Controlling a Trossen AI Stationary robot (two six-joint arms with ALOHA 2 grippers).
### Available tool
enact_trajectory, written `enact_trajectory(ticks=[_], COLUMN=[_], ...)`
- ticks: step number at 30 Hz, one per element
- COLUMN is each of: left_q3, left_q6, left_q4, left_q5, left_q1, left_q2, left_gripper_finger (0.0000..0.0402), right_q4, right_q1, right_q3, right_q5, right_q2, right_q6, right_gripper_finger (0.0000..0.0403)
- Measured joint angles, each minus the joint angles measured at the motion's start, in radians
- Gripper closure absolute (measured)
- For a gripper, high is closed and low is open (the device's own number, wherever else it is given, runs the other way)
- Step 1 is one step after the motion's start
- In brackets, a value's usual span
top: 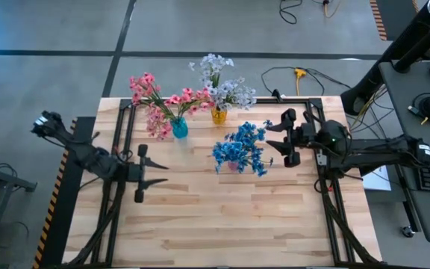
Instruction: Sort flowers into vase by color
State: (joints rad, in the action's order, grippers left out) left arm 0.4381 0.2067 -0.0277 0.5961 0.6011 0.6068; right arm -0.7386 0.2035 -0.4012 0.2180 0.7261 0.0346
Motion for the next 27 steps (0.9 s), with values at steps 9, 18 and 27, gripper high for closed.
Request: enact_trajectory(ticks=[9, 18, 27], left_q3=[-0.046, -0.186, -0.252], left_q6=[0.147, 0.208, 0.208], left_q4=[0.0, 0.113, 0.19], left_q5=[-0.14, -0.141, -0.181], left_q1=[-0.001, -0.041, -0.224], left_q2=[-0.19, -0.339, -0.392], left_gripper_finger=[0.0299, 0.0348, 0.0399], right_q4=[-0.112, -0.139, -0.135], right_q1=[0.0, 0.0, 0.0], right_q3=[0.158, 0.204, 0.22], right_q5=[-0.002, -0.004, -0.008], right_q2=[-0.135, -0.227, -0.233], right_q6=[-0.056, -0.096, -0.084], right_gripper_finger=[0.0199, 0.0199, 0.0199])
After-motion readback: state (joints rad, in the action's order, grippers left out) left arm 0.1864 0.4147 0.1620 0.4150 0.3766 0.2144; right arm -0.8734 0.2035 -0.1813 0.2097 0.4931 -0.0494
